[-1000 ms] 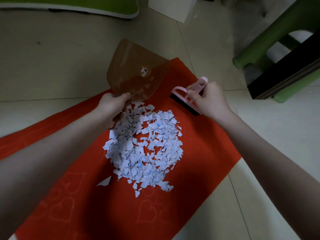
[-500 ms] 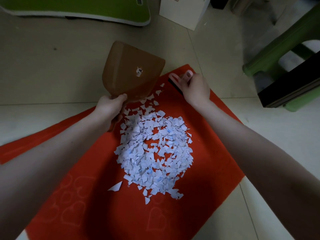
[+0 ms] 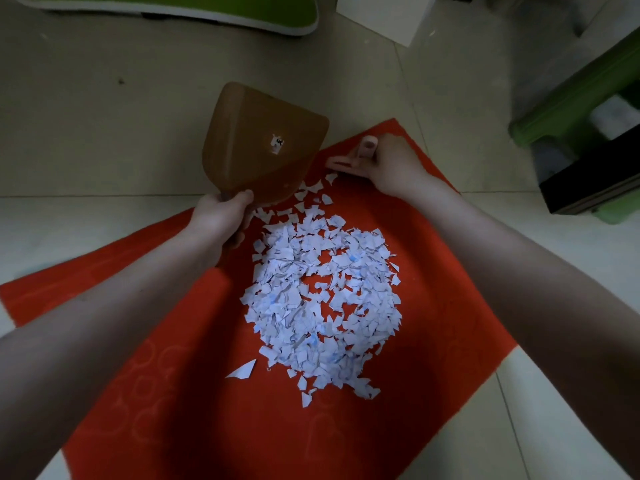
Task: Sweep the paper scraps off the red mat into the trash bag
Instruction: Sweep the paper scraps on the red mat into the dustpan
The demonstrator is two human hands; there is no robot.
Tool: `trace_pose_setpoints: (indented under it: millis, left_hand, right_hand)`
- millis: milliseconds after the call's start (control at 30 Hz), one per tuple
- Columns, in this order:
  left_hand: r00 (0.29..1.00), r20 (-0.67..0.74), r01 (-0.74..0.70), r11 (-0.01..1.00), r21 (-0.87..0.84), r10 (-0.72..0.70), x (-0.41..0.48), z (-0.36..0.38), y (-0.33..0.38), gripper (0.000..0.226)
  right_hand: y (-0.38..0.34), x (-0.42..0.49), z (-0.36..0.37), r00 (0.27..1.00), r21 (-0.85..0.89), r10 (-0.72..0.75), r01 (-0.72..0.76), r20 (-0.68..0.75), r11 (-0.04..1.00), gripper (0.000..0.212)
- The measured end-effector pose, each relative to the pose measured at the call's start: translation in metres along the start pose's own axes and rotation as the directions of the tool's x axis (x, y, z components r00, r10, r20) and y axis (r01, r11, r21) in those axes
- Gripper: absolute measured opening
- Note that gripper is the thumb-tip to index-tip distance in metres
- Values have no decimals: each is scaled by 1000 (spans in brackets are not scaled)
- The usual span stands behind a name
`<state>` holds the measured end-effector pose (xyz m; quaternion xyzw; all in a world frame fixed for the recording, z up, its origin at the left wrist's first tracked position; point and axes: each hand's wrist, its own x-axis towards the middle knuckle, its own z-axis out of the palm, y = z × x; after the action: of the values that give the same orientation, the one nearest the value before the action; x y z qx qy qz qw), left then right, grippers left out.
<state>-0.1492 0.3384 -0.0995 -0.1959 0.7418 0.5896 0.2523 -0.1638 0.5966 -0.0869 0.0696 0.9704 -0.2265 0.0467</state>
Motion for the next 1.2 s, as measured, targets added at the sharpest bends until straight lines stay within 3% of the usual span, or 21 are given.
trace_pose_setpoints:
  millis: [167,300,400,567,767,833,933,1133,1200]
  left_hand:
    - [1000,10,-12,1000,8,11,-1,4,2,30]
    - [999,42,-15,1000,6,14,-4,7,3,29]
    - [999,41,-19,1000,1,19,-9,9,6,29]
    - [998,30,-53,998,40,52,-22,12,11,29]
    - [998,30,-61,996,71,59,-28,10,11,29]
    - [998,28,-62,996,70,60,-29,11,13,28]
    - [998,26,-59,996,65,58,-28,9,14,27]
    - [997,-5,-72,995,75,72,-28,2,15,29]
    - [996,-11,-82,994,68,83,-28,-1,14,30]
  right_hand:
    - [4,-30,-25,977,29,-198,196,78,980,18]
    - [6,-21,-28,992,-39,-103,100,-71,994,36]
    - [1,-12,-14,995,-77,-10,2,-100,997,30]
    - [-10,-28,3,999,29,-40,40,19,999,36]
    - [-4,-61,-11,960,67,-179,168,214,983,18]
    - [1,-69,-21,967,106,-193,177,168,978,16]
    - [4,-75,-27,979,203,-204,205,-23,958,18]
    - [0,-57,-13,980,10,-50,53,-191,999,23]
    - [-7,-50,-7,986,2,-17,17,-168,1000,27]
